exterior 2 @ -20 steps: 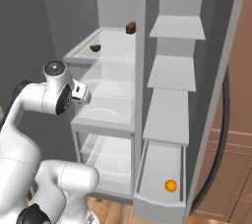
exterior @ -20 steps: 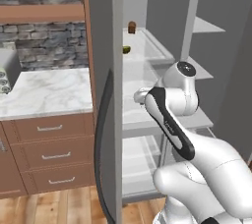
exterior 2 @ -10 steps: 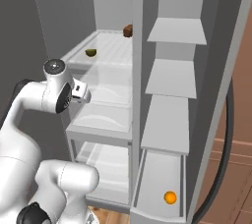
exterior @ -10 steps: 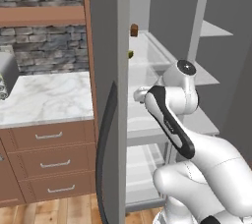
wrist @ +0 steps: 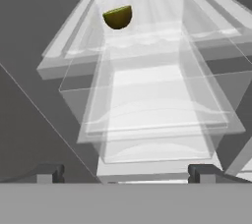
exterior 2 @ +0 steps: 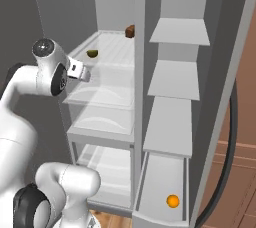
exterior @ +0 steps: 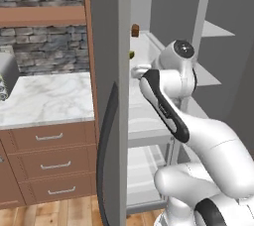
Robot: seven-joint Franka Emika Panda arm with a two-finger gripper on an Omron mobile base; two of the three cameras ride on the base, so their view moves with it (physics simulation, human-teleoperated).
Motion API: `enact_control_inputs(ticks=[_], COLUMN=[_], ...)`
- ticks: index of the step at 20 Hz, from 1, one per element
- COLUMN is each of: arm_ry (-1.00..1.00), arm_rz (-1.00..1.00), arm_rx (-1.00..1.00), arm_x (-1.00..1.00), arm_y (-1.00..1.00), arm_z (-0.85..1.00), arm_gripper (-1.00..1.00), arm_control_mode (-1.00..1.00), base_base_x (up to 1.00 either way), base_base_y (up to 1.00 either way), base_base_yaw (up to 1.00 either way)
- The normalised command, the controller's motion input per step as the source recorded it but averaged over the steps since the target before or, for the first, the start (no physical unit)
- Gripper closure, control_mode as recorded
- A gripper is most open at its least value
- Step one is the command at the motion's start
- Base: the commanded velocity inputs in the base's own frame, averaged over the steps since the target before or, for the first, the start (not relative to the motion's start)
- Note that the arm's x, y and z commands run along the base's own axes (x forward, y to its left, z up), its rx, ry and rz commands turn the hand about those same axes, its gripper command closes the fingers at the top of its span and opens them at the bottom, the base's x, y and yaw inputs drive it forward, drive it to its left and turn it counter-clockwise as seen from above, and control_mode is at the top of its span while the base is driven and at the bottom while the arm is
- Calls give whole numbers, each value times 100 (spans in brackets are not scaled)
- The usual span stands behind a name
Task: Take the kiwi and orange from the fridge shelf and place them in the freezer drawer to begin freezing them.
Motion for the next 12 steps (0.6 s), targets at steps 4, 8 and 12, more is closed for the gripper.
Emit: enact_control_inputs(ticks=[4,8,12], arm_ry=[1,3,9], arm_rz=[-5,0,0], arm_rx=[-2,0,0], arm_x=[76,64,51], arm_y=[1,-1,0], arm_z=[57,21,-4], arm_gripper=[-100,-100,-100], arm_control_mode=[-100,-100,-100], base_base_x=[0,0,0], base_base_y=[0,0,0], base_base_yaw=[0,0,0])
